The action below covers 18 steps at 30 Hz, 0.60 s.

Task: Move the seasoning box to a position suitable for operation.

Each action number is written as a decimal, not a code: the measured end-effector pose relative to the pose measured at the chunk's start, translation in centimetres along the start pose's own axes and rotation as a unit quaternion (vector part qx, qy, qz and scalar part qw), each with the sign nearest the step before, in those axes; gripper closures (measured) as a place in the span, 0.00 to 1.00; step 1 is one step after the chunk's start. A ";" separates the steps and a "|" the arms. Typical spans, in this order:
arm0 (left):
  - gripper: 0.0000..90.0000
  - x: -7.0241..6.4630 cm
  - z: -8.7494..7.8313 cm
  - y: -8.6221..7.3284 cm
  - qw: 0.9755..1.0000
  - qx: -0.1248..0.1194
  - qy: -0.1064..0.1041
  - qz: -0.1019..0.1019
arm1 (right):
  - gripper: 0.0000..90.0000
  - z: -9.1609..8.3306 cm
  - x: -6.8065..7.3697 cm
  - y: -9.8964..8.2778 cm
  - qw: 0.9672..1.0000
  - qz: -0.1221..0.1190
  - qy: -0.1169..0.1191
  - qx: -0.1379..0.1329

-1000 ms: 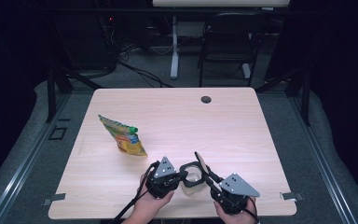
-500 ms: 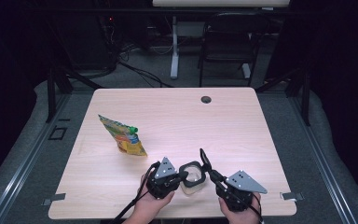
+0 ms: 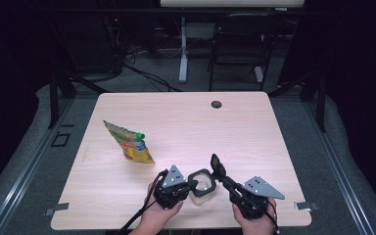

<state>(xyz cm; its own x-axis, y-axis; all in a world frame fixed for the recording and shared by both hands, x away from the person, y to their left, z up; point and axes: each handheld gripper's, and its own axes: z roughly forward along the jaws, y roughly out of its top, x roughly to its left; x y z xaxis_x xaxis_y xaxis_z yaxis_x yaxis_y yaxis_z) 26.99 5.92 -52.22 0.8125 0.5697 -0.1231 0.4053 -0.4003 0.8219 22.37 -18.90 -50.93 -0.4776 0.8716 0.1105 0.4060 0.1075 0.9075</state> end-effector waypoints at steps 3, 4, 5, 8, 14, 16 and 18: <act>0.99 0.0 0.0 0.0 1.000 0.002 -0.002 -0.005 | 0.95 0.2 -0.1 0.1 1.000 0.001 0.001 0.001; 0.99 0.0 0.0 0.0 1.000 0.003 -0.001 -0.007 | 0.95 0.3 -0.2 0.3 1.000 -0.003 0.001 0.004; 0.99 0.0 0.0 0.0 1.000 0.002 -0.002 -0.009 | 0.95 0.3 -0.2 0.3 1.000 -0.004 0.001 0.005; 0.99 0.0 0.0 0.0 1.000 -0.001 -0.005 -0.009 | 0.95 0.6 -0.4 0.7 1.000 -0.009 0.001 0.012; 0.99 -0.1 -0.1 0.0 1.000 -0.001 -0.004 -0.006 | 0.95 1.6 -0.9 1.4 1.000 -0.006 0.006 0.020; 0.99 0.0 -0.1 0.0 1.000 -0.002 -0.003 -0.009 | 0.96 2.3 -1.2 1.9 1.000 -0.002 0.011 0.026; 0.99 0.1 -0.1 0.0 1.000 -0.002 -0.003 -0.009 | 0.96 2.6 -1.2 2.0 1.000 0.001 0.013 0.025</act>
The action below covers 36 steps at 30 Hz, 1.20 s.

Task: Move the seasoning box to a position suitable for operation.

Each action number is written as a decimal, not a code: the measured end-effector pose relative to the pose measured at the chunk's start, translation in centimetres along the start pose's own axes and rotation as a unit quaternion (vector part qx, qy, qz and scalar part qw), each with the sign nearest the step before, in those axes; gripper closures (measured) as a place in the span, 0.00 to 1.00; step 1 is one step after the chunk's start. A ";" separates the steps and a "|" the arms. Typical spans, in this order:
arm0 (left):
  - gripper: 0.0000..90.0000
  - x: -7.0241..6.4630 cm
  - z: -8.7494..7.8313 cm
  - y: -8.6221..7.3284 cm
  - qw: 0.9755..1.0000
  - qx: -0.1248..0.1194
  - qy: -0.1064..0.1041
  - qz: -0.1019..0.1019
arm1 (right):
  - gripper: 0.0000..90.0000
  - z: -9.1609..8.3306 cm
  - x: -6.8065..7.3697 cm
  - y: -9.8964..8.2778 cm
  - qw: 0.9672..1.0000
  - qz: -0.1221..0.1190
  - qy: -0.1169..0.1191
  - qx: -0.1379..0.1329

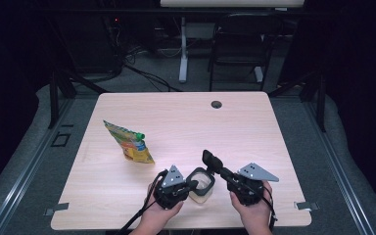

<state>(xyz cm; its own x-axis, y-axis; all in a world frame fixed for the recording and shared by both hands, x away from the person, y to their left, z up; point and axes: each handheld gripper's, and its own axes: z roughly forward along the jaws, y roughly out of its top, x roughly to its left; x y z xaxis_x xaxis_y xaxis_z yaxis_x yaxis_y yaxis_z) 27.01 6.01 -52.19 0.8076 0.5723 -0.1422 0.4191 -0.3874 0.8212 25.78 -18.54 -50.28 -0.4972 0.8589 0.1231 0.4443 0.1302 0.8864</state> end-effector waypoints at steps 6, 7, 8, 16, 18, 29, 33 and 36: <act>0.98 0.1 -0.1 0.0 1.000 0.003 0.002 0.001 | 0.95 1.3 -0.6 0.7 1.000 0.016 0.019 0.003; 0.97 0.1 -0.1 0.1 1.000 0.004 0.002 0.002 | 0.95 1.6 -0.6 0.8 1.000 0.017 0.019 0.003; 0.97 0.2 -0.3 0.1 1.000 0.002 0.004 0.002 | 0.95 1.8 -0.6 1.0 1.000 0.014 0.017 0.003; 0.97 2.3 -2.8 0.1 0.999 -0.015 0.032 -0.013 | 0.95 3.2 -0.6 1.8 1.000 0.005 0.015 0.008; 0.97 2.7 -3.1 -0.2 0.999 -0.012 0.037 -0.017 | 0.95 3.6 -0.6 1.9 1.000 0.006 0.014 0.007; 0.95 4.2 -5.2 -1.6 0.998 -0.010 0.058 -0.022 | 0.94 4.4 -0.4 2.0 1.000 -0.002 0.011 0.018; 0.93 5.1 -6.6 -2.2 0.997 -0.016 0.073 -0.027 | 0.93 4.0 -0.5 2.0 1.000 -0.002 0.017 0.014; 0.92 5.9 -7.7 -2.9 0.995 -0.022 0.087 -0.036 | 0.91 3.3 -0.4 2.1 1.000 -0.005 0.019 0.010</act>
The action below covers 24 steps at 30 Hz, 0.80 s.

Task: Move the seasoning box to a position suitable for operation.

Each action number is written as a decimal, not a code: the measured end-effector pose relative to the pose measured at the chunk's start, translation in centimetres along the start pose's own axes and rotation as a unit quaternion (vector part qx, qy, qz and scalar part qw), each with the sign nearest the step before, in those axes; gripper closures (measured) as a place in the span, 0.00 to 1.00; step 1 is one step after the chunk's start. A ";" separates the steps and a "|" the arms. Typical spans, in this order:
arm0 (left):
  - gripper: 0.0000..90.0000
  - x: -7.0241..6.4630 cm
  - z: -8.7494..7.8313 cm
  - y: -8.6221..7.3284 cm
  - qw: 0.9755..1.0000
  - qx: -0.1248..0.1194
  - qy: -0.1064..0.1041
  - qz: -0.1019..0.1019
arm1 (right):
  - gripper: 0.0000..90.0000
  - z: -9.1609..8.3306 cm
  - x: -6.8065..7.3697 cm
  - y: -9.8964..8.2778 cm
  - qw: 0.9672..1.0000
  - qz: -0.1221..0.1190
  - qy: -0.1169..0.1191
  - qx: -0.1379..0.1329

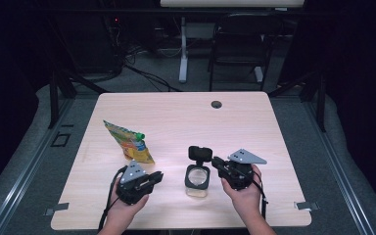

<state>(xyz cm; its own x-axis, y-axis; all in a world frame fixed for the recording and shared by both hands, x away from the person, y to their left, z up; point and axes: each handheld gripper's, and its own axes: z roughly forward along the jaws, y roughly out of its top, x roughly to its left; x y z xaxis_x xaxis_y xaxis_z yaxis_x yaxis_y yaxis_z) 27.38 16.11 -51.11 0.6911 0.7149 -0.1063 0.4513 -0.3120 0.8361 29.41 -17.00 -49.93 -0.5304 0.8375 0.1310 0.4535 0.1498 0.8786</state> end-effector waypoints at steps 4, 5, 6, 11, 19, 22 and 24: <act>0.90 1.7 -1.5 -0.9 1.000 -0.005 0.019 -0.014 | 0.89 -1.3 0.4 0.1 1.000 -0.010 -0.001 -0.012; 0.90 2.2 -2.0 -1.2 0.999 -0.008 0.025 -0.019 | 0.88 -1.6 0.4 0.1 1.000 -0.013 -0.001 -0.015; 0.90 2.5 -2.2 -1.4 0.999 -0.008 0.030 -0.021 | 0.86 -2.0 0.5 0.1 1.000 -0.015 -0.001 -0.017; 0.87 4.5 -3.7 -2.1 0.997 -0.025 0.048 -0.047 | 0.79 -3.0 1.2 0.4 0.999 -0.033 0.010 -0.008; 0.83 6.6 -5.7 -2.2 0.993 -0.044 0.077 -0.071 | 0.75 -3.4 2.8 1.5 0.998 -0.053 0.023 -0.018; 0.82 7.0 -6.1 -2.3 0.993 -0.043 0.084 -0.076 | 0.72 -3.1 3.5 2.1 0.998 -0.062 0.027 -0.018; 0.80 7.2 -6.4 -2.3 0.992 -0.043 0.089 -0.077 | 0.71 -2.9 3.9 2.3 0.997 -0.067 0.029 -0.021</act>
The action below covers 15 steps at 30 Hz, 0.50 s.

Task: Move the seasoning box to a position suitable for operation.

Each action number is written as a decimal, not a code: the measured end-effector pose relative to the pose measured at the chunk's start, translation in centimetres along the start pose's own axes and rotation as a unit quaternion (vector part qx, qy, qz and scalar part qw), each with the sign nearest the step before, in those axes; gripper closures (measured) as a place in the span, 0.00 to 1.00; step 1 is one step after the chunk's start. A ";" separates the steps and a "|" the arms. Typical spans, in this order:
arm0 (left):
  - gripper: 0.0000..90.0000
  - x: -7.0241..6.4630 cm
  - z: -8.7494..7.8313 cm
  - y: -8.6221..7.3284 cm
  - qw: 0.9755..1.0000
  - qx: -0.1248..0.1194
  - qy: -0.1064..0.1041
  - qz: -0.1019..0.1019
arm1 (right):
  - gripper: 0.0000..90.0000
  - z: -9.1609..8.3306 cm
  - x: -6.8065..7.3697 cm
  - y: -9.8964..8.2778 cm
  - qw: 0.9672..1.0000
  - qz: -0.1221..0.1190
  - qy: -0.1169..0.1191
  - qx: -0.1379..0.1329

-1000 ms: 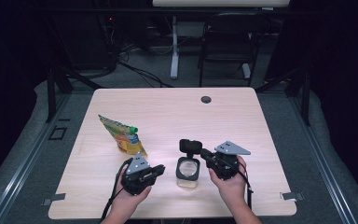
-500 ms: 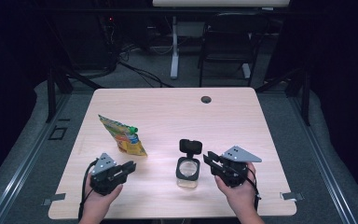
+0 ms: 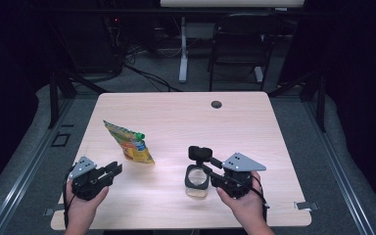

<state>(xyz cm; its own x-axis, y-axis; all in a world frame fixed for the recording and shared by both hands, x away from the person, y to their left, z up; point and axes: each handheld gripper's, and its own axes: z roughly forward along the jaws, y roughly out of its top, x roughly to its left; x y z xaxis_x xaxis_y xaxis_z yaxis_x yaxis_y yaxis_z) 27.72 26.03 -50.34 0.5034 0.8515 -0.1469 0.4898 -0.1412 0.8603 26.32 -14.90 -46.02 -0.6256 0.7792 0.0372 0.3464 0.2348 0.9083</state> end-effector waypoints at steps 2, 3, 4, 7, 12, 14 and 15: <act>0.79 0.4 -0.2 0.0 1.000 0.000 -0.001 -0.004 | 0.68 0.4 0.4 0.4 1.000 -0.007 0.003 0.000; 0.78 0.6 -0.3 0.0 1.000 0.002 -0.001 -0.004 | 0.66 0.6 0.6 0.6 1.000 -0.009 0.002 0.001; 0.78 0.8 -0.3 0.0 1.000 -0.001 0.001 -0.009 | 0.66 0.8 0.7 0.7 1.000 -0.011 0.002 0.000; 0.76 1.5 -0.7 0.0 1.000 -0.001 0.008 -0.016 | 0.65 1.3 1.2 1.2 1.000 -0.018 0.008 0.000; 0.74 2.2 -1.1 0.1 1.000 -0.002 0.010 -0.028 | 0.70 2.5 2.1 2.3 0.999 -0.028 0.015 0.003; 0.73 2.3 -1.1 0.1 0.999 -0.007 0.010 -0.030 | 0.70 3.1 2.3 2.6 0.999 -0.030 0.023 -0.002; 0.73 2.4 -1.1 0.1 0.999 -0.005 0.010 -0.030 | 0.71 3.5 2.5 2.9 0.999 -0.028 0.027 -0.003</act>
<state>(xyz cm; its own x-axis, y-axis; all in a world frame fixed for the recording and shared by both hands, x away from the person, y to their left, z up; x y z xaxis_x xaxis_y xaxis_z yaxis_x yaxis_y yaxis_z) 28.17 28.64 -50.04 0.4590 0.8682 -0.1886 0.5116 -0.0847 0.8550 28.25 -10.25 -44.77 -0.6804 0.7328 0.0075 0.3052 0.2740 0.9120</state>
